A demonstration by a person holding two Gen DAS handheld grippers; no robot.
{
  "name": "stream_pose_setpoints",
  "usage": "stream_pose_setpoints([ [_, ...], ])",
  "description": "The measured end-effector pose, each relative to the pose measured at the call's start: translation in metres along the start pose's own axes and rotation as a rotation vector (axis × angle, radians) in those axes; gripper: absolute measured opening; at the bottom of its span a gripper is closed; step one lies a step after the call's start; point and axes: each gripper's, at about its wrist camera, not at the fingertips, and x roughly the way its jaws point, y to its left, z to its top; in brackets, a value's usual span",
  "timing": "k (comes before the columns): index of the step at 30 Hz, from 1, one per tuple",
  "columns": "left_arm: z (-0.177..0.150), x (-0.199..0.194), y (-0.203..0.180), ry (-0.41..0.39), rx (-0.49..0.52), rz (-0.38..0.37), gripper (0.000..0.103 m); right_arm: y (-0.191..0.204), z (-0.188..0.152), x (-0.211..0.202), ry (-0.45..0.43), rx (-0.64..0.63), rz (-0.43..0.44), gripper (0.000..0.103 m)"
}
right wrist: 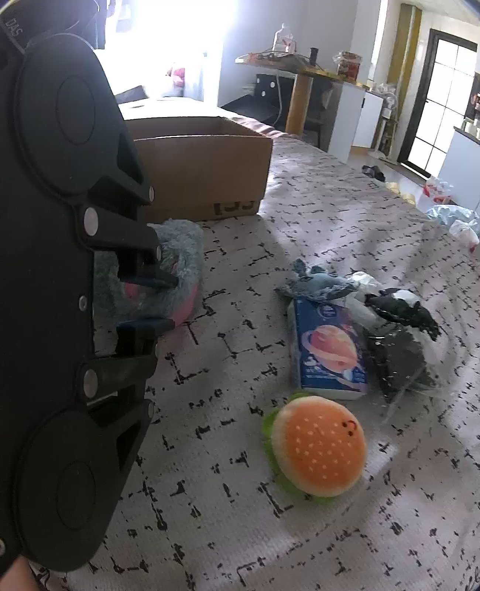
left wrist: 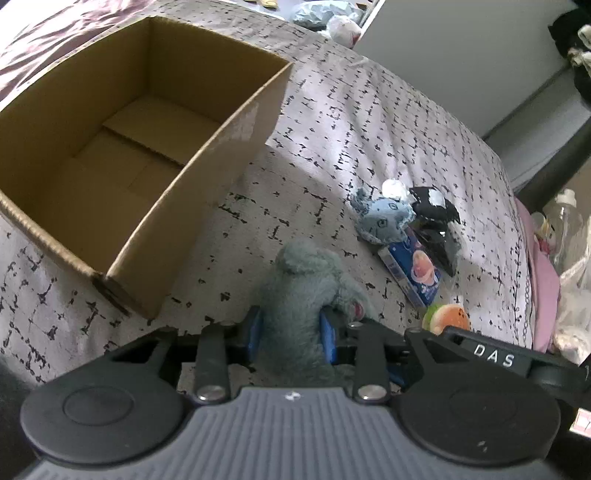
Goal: Organize soft objects
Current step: 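Carry the grey fluffy plush with the left tool over the box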
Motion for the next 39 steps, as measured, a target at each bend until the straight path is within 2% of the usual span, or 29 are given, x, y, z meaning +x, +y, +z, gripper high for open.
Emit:
stream_pose_setpoints([
  [3, 0.001, -0.001, 0.002, -0.001, -0.017, -0.013, 0.029, 0.002, -0.002, 0.006, 0.029, -0.021, -0.016, 0.019],
  [7, 0.004, -0.010, 0.000, -0.024, -0.006, -0.027, 0.024, 0.006, -0.003, 0.001, 0.008, -0.043, 0.006, 0.016],
  [17, 0.010, -0.046, -0.006, -0.104, 0.049, -0.031, 0.024, 0.025, -0.012, -0.030, -0.055, -0.118, 0.106, 0.015],
  [25, 0.014, -0.080, -0.007, -0.154, 0.077, -0.061, 0.024, 0.052, -0.015, -0.046, -0.102, -0.137, 0.131, 0.015],
  [39, 0.035, -0.122, 0.030, -0.245, 0.025, -0.079, 0.023, 0.115, -0.035, -0.043, -0.123, -0.202, 0.159, 0.015],
])
